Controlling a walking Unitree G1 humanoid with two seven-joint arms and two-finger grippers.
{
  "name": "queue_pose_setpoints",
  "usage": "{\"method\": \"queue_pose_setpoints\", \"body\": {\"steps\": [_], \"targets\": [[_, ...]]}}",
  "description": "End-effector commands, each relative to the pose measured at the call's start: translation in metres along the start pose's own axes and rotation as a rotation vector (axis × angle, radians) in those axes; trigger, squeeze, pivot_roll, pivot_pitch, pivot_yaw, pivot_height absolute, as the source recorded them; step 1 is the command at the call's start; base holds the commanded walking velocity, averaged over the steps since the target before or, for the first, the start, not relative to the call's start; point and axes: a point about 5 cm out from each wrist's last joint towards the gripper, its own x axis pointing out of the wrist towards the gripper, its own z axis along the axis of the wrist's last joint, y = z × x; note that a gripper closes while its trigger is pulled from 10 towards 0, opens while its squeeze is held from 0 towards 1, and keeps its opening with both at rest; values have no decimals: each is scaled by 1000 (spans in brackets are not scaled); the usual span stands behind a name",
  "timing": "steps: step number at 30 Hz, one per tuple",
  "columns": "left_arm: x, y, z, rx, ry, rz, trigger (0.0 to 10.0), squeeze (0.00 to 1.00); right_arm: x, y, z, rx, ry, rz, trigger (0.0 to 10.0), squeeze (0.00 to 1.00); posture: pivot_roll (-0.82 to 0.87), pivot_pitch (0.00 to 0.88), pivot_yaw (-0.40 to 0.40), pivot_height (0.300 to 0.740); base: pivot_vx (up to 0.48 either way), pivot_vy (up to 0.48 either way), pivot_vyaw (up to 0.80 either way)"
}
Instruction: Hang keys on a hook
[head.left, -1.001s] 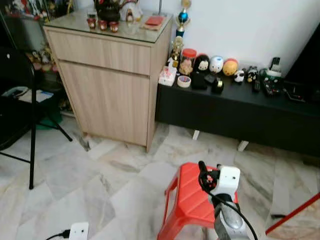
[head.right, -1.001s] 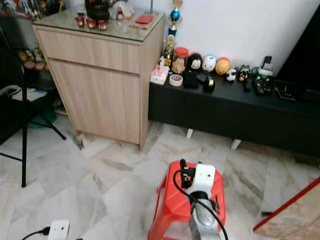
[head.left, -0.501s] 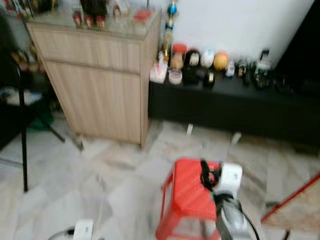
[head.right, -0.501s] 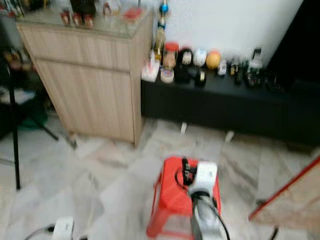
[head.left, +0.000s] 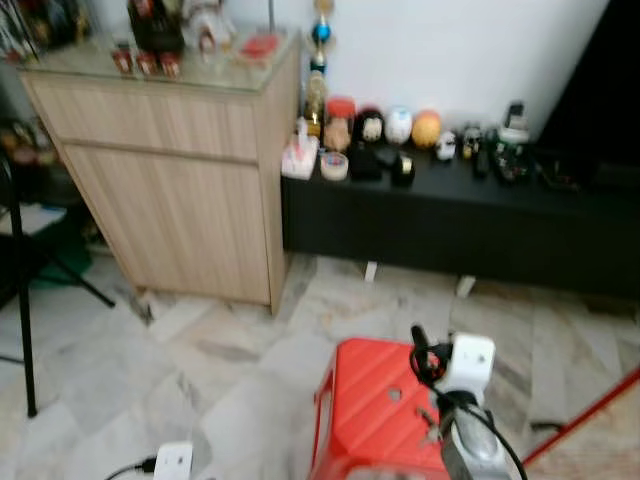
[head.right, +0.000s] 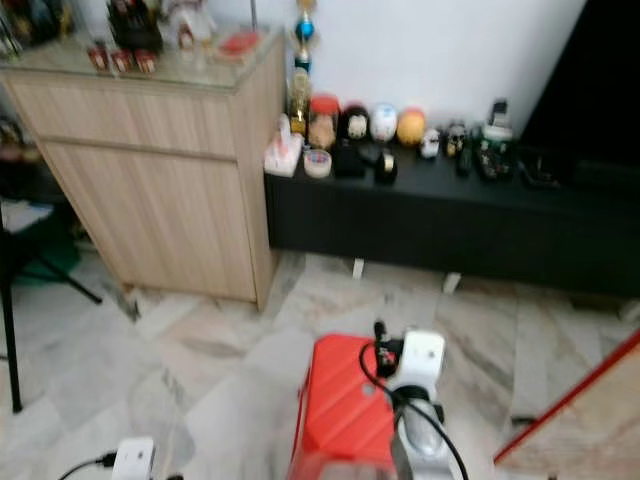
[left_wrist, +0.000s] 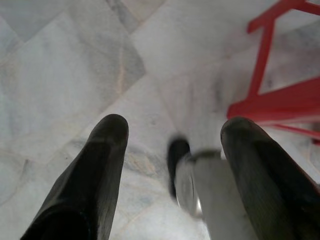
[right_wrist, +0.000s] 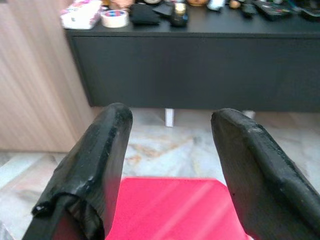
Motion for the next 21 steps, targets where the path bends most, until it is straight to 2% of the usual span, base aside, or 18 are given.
{"method": "queue_pose_setpoints", "body": {"steps": [1, 12, 21], "targets": [[-2, 6, -8, 16, 28, 14, 10000, 0, -1, 5, -1, 8, 5, 10, 10000, 0, 61, 1, -71, 740, 0, 0, 0], [-2, 7, -4, 4, 8, 18, 10000, 0, -2, 3, -2, 8, 3, 1, 10000, 0, 60, 2, -71, 740, 0, 0, 0], [-1, 6, -3, 0, 1, 14, 10000, 0, -1, 0, 5, 25, -55, -25, 10000, 0, 62, 4, -73, 740, 0, 0, 0]]}}
